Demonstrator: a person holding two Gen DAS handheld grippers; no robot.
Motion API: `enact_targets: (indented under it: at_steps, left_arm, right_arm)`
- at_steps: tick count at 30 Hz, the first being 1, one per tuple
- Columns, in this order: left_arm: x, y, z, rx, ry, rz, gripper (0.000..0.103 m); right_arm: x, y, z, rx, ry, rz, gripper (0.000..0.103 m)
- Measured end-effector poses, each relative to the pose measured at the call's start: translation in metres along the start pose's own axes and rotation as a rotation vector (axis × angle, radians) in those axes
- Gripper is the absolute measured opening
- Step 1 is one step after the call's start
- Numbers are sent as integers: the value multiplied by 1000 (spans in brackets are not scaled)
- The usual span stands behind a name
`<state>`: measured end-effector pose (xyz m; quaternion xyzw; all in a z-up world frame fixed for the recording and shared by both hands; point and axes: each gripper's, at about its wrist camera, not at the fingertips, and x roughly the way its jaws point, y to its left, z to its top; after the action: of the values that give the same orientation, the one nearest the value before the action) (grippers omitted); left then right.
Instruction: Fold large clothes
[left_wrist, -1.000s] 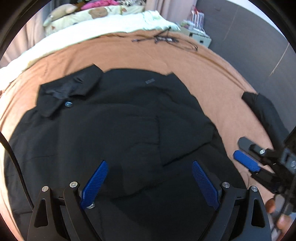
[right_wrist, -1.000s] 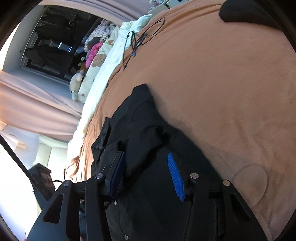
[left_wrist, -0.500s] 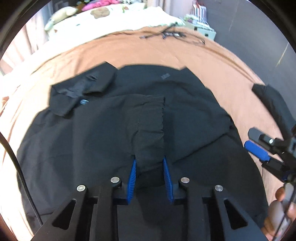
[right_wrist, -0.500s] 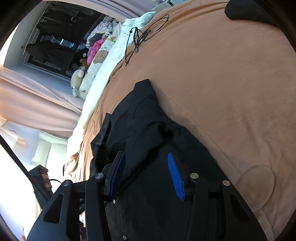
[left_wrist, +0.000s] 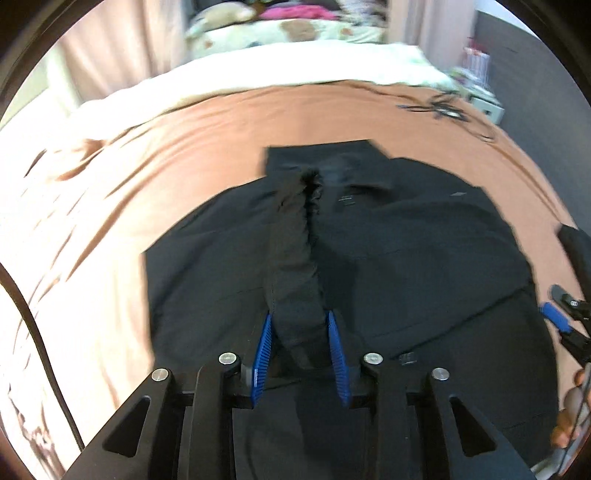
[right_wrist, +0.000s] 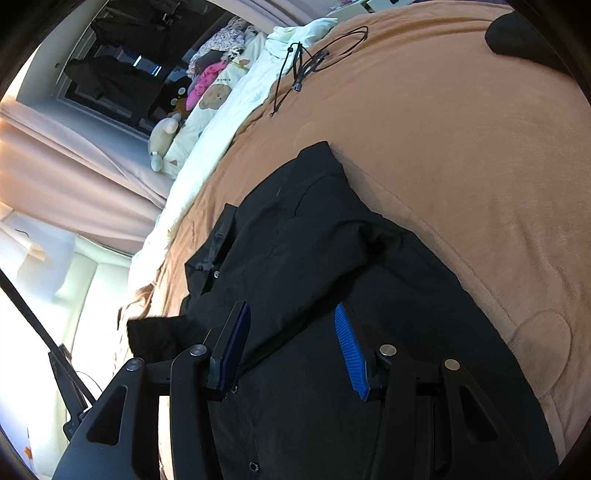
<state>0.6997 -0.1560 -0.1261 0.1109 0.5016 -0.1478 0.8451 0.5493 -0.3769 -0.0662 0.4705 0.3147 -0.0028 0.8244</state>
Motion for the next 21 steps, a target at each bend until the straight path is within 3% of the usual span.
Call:
enact_targets:
  at_steps: [2,4,9,15,19,21]
  left_arm:
    - [0,18,-3,-18,2,89,45]
    - [-2,34,-8,-46,-9,83,51]
    - [0,44,-16,-80,-10,30,52]
    - [41,34,-19,-60,30,-15,52]
    - [76,31,-24,-55,99,89,52]
    - [89,38,-28,-93,121,58,52]
  right_arm:
    - [2,2,1,2,10,-1,46]
    - [4,4,2,-6,16,-2,46]
    - [10,4,2,-13,17,-10,46]
    - [22,-3,8,-3,7,-30,46]
    - [37,-9,19,20,6,-57,46]
    - [42,-8,22,0,-3,-83,46]
